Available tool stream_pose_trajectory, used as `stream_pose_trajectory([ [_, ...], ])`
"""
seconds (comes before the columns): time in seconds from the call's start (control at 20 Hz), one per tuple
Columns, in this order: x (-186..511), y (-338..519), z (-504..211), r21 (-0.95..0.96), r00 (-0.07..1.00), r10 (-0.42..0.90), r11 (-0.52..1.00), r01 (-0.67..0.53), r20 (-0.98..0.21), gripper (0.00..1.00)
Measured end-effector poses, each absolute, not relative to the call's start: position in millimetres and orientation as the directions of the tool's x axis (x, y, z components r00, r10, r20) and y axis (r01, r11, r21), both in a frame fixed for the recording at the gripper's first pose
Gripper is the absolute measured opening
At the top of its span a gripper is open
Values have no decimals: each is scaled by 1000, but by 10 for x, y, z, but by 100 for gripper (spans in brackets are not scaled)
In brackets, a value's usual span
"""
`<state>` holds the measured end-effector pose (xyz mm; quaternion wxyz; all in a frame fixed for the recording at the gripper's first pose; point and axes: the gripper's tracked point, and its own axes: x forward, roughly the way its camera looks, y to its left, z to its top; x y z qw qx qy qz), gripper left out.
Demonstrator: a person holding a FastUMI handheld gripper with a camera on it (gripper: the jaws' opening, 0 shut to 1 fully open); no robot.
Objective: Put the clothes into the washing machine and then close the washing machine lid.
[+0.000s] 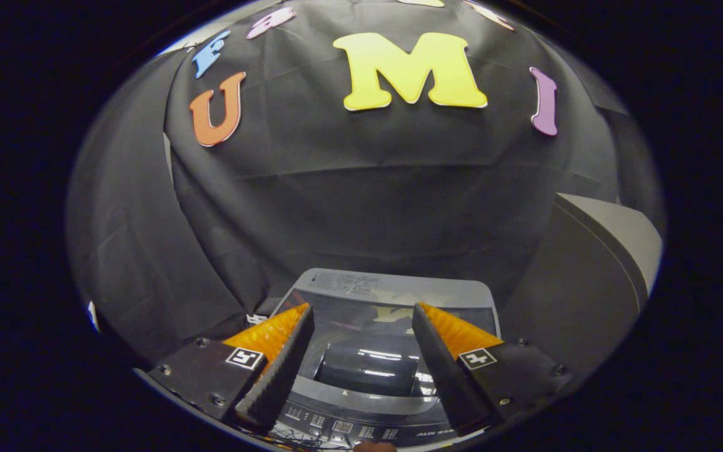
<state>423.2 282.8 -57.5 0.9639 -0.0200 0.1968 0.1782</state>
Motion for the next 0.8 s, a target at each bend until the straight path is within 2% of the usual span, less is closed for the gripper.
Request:
stream_pose_trajectory([
  [0.25,3838,2642,-184,-1,876,380,917,-398,-298,98],
  [0.5,3140,2077,238,-26,888,412,904,-426,-204,98],
  [0.8,2090,1176,444,-48,927,350,932,-359,-131,98],
])
